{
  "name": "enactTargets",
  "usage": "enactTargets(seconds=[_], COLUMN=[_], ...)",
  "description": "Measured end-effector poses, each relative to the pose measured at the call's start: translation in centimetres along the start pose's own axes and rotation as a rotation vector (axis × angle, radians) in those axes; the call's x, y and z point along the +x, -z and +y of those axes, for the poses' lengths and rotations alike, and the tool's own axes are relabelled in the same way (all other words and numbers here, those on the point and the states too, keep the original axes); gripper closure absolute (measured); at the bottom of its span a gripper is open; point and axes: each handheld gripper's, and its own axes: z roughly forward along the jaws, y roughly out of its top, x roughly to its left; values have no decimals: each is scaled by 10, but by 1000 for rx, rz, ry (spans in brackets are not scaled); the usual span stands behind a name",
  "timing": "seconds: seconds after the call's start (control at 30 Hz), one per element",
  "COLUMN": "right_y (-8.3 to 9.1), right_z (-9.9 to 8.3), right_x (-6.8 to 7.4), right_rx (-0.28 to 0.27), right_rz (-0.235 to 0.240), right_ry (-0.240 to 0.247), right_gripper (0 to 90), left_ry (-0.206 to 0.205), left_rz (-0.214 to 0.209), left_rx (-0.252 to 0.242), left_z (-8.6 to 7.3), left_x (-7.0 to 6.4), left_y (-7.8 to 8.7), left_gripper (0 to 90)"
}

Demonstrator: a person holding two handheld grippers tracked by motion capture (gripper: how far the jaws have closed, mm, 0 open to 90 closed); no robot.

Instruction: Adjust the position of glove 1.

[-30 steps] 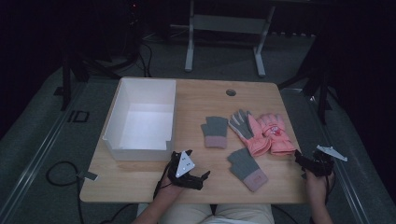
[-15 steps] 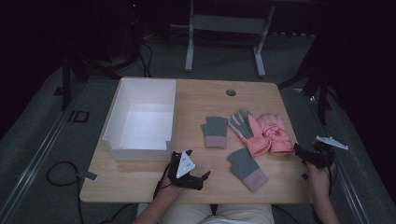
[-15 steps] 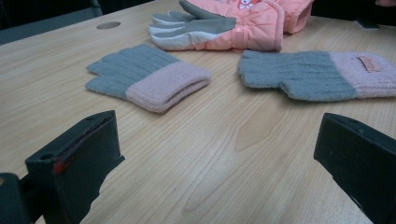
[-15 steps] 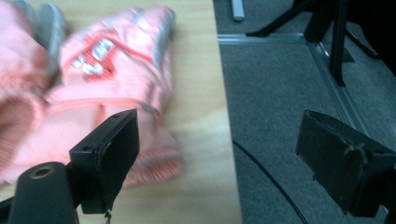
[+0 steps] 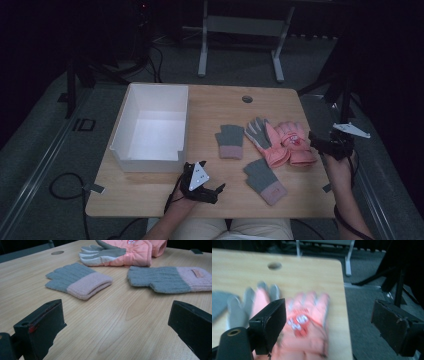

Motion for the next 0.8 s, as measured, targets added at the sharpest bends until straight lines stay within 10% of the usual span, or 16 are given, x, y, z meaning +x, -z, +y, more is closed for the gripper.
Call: enactTargets(seconds=[0.17, 0.23, 0.5, 0.8], right_y=[0, -1, -10, -38], right_z=[17, 27, 38, 35], right_x=[11, 24, 62, 124], right_rx=[-10, -16, 9, 70], right_rz=[50, 155, 297, 432], right_ry=[-6, 6, 60, 206], right_gripper=[128, 129, 142, 283], left_ry=[-9, -4, -25, -41], left_rz=[-1, -2, 3, 0], left_rx=[3, -3, 6, 0], left_z=[0, 0, 0, 0], left_x=[0, 0, -2, -4], left_y=[0, 0, 0, 0], left_gripper=[1, 1, 1, 1])
